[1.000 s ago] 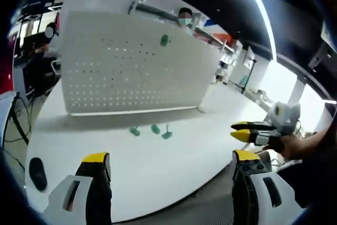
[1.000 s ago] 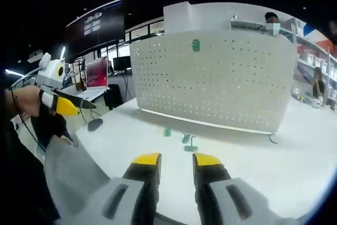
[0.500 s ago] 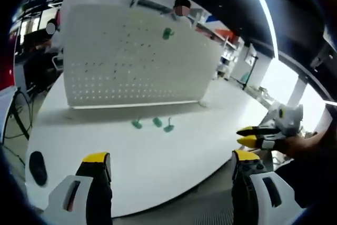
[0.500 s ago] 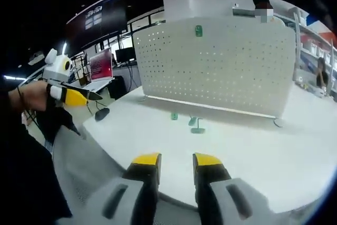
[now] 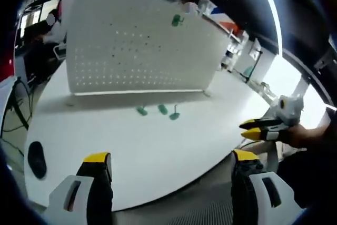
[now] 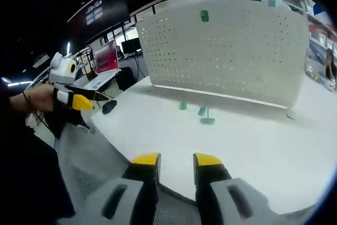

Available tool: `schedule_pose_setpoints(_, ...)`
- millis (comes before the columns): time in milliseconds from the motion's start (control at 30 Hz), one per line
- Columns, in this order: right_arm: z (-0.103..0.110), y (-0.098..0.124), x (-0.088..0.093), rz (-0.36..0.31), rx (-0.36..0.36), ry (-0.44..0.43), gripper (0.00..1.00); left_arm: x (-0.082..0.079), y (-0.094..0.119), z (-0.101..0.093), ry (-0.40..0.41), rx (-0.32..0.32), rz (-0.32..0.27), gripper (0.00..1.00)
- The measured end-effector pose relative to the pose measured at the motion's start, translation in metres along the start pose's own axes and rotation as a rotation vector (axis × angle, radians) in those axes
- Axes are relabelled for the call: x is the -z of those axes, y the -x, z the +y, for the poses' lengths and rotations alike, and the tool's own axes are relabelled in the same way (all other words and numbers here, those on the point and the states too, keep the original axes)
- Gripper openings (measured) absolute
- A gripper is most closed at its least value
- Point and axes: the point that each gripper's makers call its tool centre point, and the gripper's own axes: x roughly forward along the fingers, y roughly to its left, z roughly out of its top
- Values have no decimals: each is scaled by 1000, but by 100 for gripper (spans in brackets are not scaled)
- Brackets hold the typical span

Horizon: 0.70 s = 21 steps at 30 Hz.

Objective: Insert the hook assembly into the mounting plate slot until the hook locks in place.

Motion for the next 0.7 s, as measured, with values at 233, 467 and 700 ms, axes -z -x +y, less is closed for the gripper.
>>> schedule_pose_setpoints(233,-4,-37,-15,-5,-31,22,22,6,-13,-1,17,16,38,96)
schedule_pose_setpoints(467,-9,-79,-13,26,-44,18,22,8,-19,1,26,30,57,96)
schedule_pose_setpoints(700,-28,-114,-8,41,11,-59,22,7,-22,0,26,39,63,95)
